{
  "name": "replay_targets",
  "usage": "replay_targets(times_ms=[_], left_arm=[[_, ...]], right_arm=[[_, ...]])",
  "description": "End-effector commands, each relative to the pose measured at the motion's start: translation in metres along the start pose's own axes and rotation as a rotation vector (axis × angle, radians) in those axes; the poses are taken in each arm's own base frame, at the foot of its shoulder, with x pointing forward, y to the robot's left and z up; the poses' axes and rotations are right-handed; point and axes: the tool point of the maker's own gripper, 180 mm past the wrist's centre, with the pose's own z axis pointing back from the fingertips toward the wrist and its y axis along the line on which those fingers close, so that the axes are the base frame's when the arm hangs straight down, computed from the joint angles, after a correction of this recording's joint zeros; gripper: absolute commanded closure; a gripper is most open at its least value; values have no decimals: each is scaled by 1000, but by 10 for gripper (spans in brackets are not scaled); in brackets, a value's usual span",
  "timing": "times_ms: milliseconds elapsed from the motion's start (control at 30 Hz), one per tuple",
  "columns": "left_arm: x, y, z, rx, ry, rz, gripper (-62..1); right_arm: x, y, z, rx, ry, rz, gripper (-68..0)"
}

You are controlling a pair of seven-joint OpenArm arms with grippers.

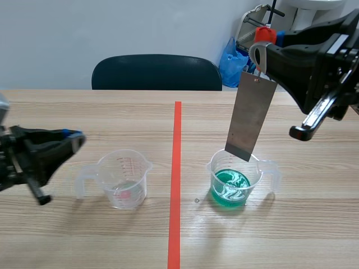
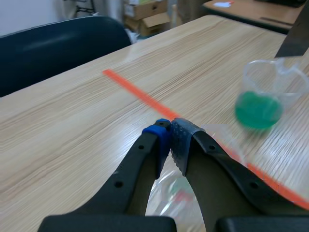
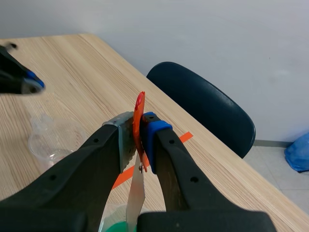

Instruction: Do the redox reaction experiment

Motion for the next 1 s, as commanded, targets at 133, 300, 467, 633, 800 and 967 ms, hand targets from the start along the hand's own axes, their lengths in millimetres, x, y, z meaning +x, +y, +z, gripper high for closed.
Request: replay_targets(times_ms=[133, 300, 467, 633, 800, 967], left_arm=[[-8, 14, 82, 140, 11, 38, -21], [-16, -6, 155, 221, 48, 13, -21], [-20, -52, 211, 259, 97, -7, -21], [-15, -98, 245, 272, 125, -46, -21], [-15, -122, 250, 250, 141, -56, -82], [-14, -122, 251, 264, 135, -54, -349]], right_arm=[[9, -4, 1, -5, -28, 19, -6], [9, -4, 1, -5, -28, 19, -6], [10, -4, 1, -5, -28, 19, -6], [10, -4, 1, -5, -28, 19, -6], [9, -4, 1, -5, -28, 19, -6], [10, -4, 1, -5, -28, 19, -6]])
